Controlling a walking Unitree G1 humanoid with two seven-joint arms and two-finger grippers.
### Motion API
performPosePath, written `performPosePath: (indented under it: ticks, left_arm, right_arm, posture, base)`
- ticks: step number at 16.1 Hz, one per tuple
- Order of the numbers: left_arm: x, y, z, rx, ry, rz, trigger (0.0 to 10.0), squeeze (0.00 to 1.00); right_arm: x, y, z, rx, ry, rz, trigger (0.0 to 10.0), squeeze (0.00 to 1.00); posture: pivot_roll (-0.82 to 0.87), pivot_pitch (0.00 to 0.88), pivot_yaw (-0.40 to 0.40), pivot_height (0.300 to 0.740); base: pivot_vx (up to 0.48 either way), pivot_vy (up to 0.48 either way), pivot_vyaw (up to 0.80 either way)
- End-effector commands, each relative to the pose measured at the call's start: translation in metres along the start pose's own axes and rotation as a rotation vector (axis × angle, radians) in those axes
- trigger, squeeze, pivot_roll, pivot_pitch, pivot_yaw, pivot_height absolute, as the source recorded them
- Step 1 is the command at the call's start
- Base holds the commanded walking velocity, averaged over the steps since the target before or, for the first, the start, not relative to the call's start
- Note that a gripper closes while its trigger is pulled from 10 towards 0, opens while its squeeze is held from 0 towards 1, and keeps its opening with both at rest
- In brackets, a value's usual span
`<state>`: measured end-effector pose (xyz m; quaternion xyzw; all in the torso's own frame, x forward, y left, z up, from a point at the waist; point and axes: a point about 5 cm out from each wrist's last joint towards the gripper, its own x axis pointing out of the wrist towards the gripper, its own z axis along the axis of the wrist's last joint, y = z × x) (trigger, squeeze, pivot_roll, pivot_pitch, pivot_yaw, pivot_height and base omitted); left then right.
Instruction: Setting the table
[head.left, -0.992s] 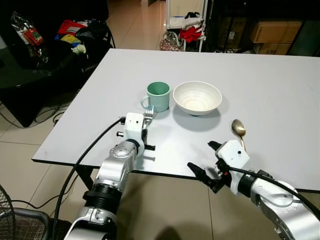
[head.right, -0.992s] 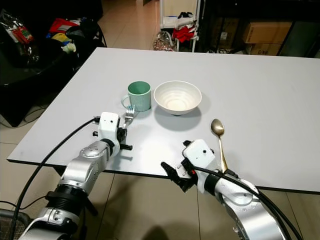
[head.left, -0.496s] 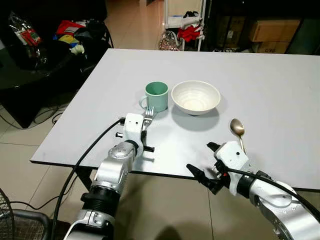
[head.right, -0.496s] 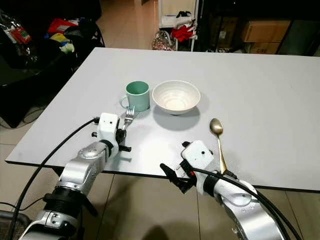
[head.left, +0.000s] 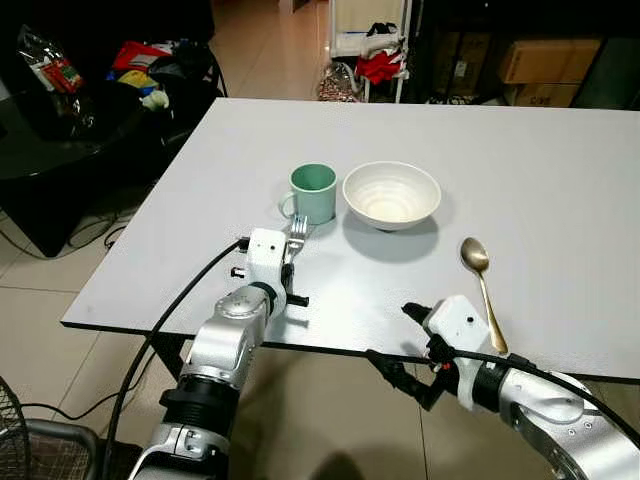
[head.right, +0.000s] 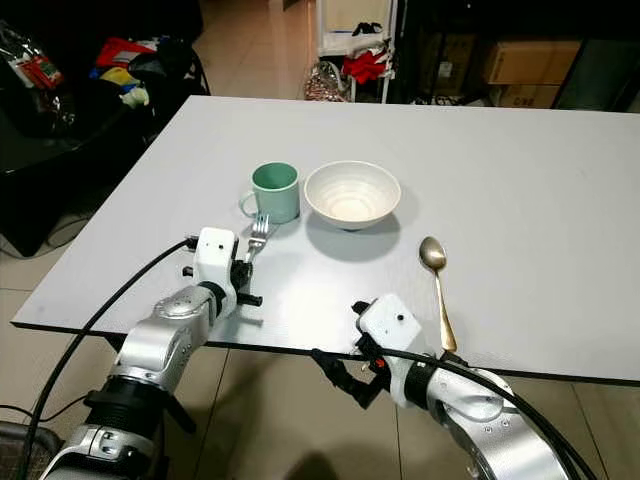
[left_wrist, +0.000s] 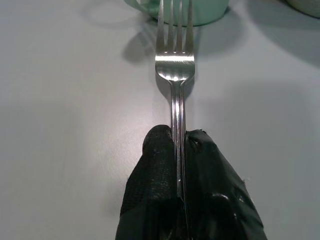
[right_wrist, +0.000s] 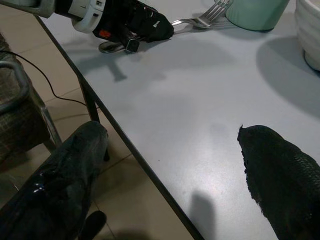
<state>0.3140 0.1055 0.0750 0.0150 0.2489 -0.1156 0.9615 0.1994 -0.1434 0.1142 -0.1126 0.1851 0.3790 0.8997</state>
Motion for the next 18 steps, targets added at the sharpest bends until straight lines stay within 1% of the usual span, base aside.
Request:
performPosePath:
  ticks: [1, 2, 3, 4, 5, 9, 10, 11, 12, 13, 14, 15, 16, 17, 18]
  left_arm:
    - [-0.001, 0.001, -0.024, -0.013, 0.108, -0.006, 10.0, 0.00]
    - [-0.001, 0.000, -0.024, -0.017, 0.107, -0.010, 10.0, 0.00]
    - [-0.001, 0.000, -0.024, -0.024, 0.105, -0.015, 10.0, 0.21]
    - [-0.001, 0.000, -0.024, -0.024, 0.105, -0.020, 10.0, 0.89]
    - [-0.001, 0.000, -0.024, -0.026, 0.107, -0.024, 10.0, 1.00]
    - [-0.002, 0.003, -0.023, -0.007, 0.099, -0.004, 10.0, 1.00]
    - [-0.003, 0.004, -0.021, -0.011, 0.087, 0.000, 10.0, 1.00]
    - [-0.006, 0.009, -0.016, 0.002, 0.049, 0.014, 10.0, 1.00]
    - [-0.009, 0.012, -0.013, 0.005, 0.030, 0.020, 10.0, 1.00]
    - [-0.013, 0.018, -0.008, 0.024, -0.009, 0.032, 10.0, 0.84]
    - [-0.017, 0.021, -0.004, 0.038, -0.036, 0.036, 10.0, 0.72]
    - [-0.033, 0.031, 0.010, 0.074, -0.117, 0.031, 10.0, 0.00]
    - [-0.046, 0.037, 0.020, 0.089, -0.177, 0.024, 10.0, 0.00]
    - [-0.053, 0.040, 0.025, 0.099, -0.212, 0.030, 10.0, 0.00]
    - [-0.067, 0.042, 0.036, 0.093, -0.305, 0.043, 10.0, 0.00]
  right_arm:
    - [0.000, 0.003, 0.004, -0.008, -0.011, 0.022, 10.0, 0.00]
    - [0.000, 0.003, 0.004, -0.006, -0.011, 0.022, 10.0, 0.00]
    - [0.000, 0.003, 0.004, -0.008, -0.008, 0.024, 10.0, 0.00]
    - [0.000, 0.004, 0.004, -0.007, -0.006, 0.030, 10.0, 0.00]
    - [0.000, 0.004, 0.004, -0.006, -0.005, 0.031, 10.0, 0.00]
    - [0.000, 0.005, 0.003, -0.008, -0.004, 0.033, 10.0, 0.00]
    - [0.000, 0.005, 0.002, -0.010, -0.004, 0.033, 10.0, 0.00]
    - [0.000, 0.005, 0.003, -0.013, -0.013, 0.033, 10.0, 0.00]
    - [-0.001, 0.005, 0.004, -0.014, -0.018, 0.031, 10.0, 0.00]
    - [-0.002, 0.005, 0.005, -0.014, -0.029, 0.031, 10.0, 0.00]
    - [-0.002, 0.005, 0.006, -0.009, -0.036, 0.031, 10.0, 0.00]
    - [-0.005, 0.007, 0.009, 0.013, -0.068, 0.025, 10.0, 0.00]
    - [-0.007, 0.007, 0.011, 0.028, -0.098, -0.008, 10.0, 0.00]
    - [-0.007, 0.006, 0.013, 0.028, -0.114, -0.037, 10.0, 0.00]
    - [-0.005, 0.004, 0.016, 0.027, -0.148, -0.107, 10.0, 0.00]
  posture:
    - [-0.12, 0.000, 0.075, 0.740]
    - [-0.12, 0.000, 0.076, 0.740]
    - [-0.12, 0.000, 0.075, 0.740]
    - [-0.12, 0.000, 0.075, 0.740]
    - [-0.12, 0.000, 0.075, 0.740]
    - [-0.11, 0.000, 0.073, 0.740]
    - [-0.11, 0.000, 0.075, 0.740]
    - [-0.11, 0.000, 0.078, 0.740]
    - [-0.11, 0.000, 0.078, 0.740]
    - [-0.11, 0.000, 0.081, 0.740]
    - [-0.11, 0.000, 0.081, 0.740]
    - [-0.11, 0.000, 0.083, 0.740]
    - [-0.10, 0.000, 0.083, 0.740]
    - [-0.10, 0.000, 0.086, 0.740]
    - [-0.10, 0.000, 0.089, 0.740]
  base:
    - [0.000, 0.000, 0.00]
    - [0.000, 0.000, 0.00]
    - [0.000, 0.000, 0.00]
    - [0.000, 0.000, 0.00]
    - [0.000, 0.000, 0.00]
    - [0.000, 0.000, 0.00]
    - [0.000, 0.000, 0.00]
    - [0.000, 0.000, 0.00]
    - [0.000, 0.000, 0.00]
    - [0.000, 0.000, 0.00]
    - [0.000, 0.000, 0.00]
    - [0.000, 0.000, 0.00]
    - [0.000, 0.000, 0.00]
    - [0.000, 0.000, 0.00]
    - [0.000, 0.000, 0.00]
